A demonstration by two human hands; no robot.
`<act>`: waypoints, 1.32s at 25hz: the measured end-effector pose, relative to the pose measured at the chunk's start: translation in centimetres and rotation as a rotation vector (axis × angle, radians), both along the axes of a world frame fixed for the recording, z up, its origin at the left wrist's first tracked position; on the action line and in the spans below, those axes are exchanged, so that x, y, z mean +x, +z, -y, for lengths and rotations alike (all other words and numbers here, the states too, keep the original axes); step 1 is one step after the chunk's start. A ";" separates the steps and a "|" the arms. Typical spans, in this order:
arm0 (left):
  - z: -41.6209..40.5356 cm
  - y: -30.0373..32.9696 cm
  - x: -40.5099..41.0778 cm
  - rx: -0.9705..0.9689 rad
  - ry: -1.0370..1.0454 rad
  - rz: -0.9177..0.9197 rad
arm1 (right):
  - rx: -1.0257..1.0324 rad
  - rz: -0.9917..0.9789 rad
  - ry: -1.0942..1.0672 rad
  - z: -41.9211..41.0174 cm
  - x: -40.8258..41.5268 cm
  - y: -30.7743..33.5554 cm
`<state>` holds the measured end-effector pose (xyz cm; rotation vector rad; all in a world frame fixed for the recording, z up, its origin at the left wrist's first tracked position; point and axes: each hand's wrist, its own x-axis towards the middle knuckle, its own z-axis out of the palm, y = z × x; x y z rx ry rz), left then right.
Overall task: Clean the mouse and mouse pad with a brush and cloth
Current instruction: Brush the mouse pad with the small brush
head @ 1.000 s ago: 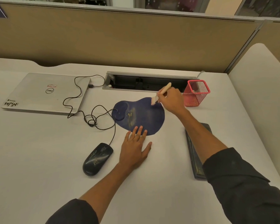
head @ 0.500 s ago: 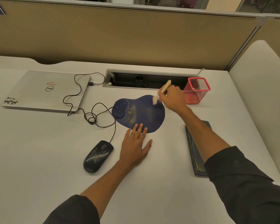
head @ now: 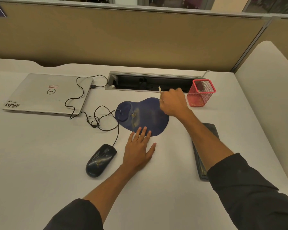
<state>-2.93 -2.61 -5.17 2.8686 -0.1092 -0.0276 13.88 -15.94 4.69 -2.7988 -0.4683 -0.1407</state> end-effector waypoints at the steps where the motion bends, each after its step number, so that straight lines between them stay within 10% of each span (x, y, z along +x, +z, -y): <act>1: 0.0 0.0 0.0 -0.001 -0.002 0.000 | 0.057 0.015 0.027 -0.5 0.1 0.0; 22: 0.0 -0.3 0.0 -0.009 -0.003 0.017 | 0.056 -0.041 -0.010 -0.1 -2.4 -1.4; 33: 0.0 -0.3 0.0 -0.007 -0.007 0.034 | 0.375 -0.018 -0.099 1.2 -2.6 -1.6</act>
